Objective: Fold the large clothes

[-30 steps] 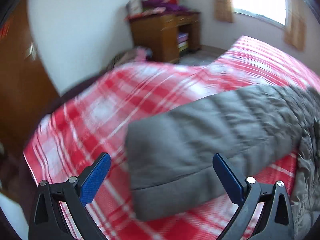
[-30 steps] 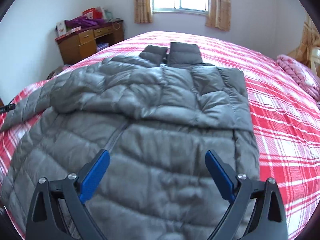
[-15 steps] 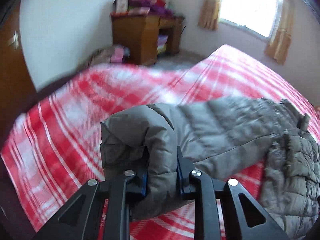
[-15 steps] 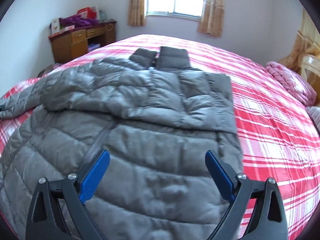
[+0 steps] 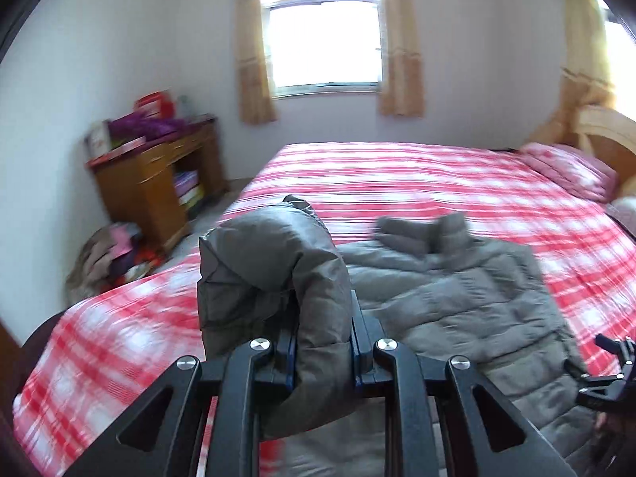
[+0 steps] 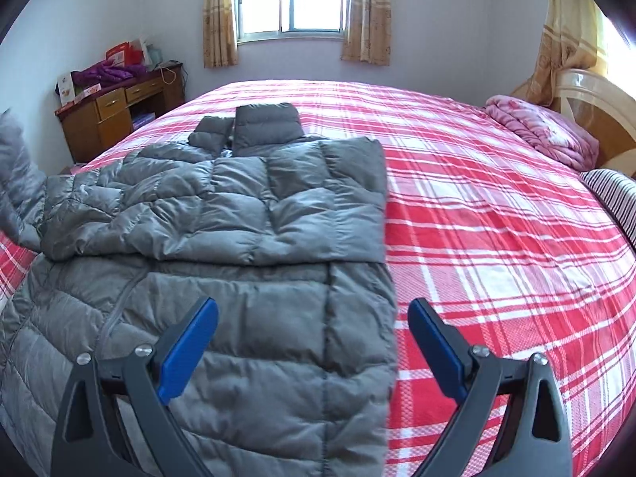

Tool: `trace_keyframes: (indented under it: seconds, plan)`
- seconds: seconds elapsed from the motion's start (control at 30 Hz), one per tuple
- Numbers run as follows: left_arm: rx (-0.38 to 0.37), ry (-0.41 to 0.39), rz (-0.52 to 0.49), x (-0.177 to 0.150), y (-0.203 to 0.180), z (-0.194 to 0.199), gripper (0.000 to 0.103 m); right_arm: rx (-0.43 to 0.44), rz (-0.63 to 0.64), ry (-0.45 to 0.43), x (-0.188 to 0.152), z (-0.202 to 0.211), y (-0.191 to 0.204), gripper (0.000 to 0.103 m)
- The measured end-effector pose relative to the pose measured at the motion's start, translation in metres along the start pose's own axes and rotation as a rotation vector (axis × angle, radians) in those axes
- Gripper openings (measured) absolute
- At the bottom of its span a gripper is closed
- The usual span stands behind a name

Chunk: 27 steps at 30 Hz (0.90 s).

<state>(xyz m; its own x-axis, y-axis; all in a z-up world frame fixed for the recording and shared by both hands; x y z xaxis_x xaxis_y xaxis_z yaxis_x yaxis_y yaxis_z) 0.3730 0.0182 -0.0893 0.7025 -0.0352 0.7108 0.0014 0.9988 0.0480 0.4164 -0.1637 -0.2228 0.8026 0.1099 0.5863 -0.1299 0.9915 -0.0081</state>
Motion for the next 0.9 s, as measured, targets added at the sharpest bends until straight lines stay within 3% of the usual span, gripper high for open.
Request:
trace_keyframes:
  seconds: [0.1, 0.17, 0.2, 0.23, 0.3, 0.37, 0.6, 0.7, 0.9]
  plan:
    - [-0.059, 0.003, -0.074, 0.007, -0.059, -0.01, 0.025, 0.005, -0.022, 0.008, -0.004, -0.005, -0.01, 0.098]
    - [-0.059, 0.003, -0.119, 0.009, -0.09, -0.013, 0.056, 0.009, -0.042, 0.02, -0.007, -0.01, -0.017, 0.098]
    - [-0.042, -0.006, -0.135, 0.01, -0.102, -0.016, 0.082, 0.01, -0.05, 0.025, -0.009, -0.012, -0.02, 0.098]
    - [-0.034, -0.022, -0.141, 0.008, -0.107, -0.013, 0.087, 0.012, -0.058, 0.03, -0.01, -0.014, -0.023, 0.098]
    - [-0.006, -0.06, -0.167, 0.008, -0.115, -0.012, 0.087, 0.014, -0.065, 0.036, -0.013, -0.016, -0.027, 0.098]
    - [-0.012, -0.045, -0.168, 0.003, -0.109, -0.016, 0.088, 0.014, -0.064, 0.04, -0.015, -0.017, -0.031, 0.098]
    - [0.101, 0.011, -0.047, -0.017, -0.018, -0.045, 0.089, 0.029, -0.041, 0.04, -0.008, -0.009, -0.028, 0.098]
    - [0.135, 0.063, 0.005, -0.032, 0.017, -0.066, 0.089, 0.09, -0.014, 0.045, 0.006, -0.003, -0.005, 0.098]
    - [0.129, 0.144, 0.053, -0.06, 0.035, -0.098, 0.089, 0.218, 0.094, 0.045, 0.041, 0.001, 0.065, 0.098]
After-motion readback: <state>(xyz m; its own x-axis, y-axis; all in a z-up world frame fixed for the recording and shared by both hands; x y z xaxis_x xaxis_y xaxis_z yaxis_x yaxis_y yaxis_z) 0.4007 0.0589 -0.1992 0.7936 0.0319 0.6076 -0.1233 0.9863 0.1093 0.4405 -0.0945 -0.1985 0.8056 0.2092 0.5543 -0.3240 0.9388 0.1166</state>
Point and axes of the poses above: each gripper's, at about its wrist camera, not at the fingertips, and z roughly against the way its jaws point, y to its left, x to its top, the point moved 10 cm from there along -z, roughly the way its jaws point, and after that the axes turned 13 degrees about y, right-handed, at the moved point
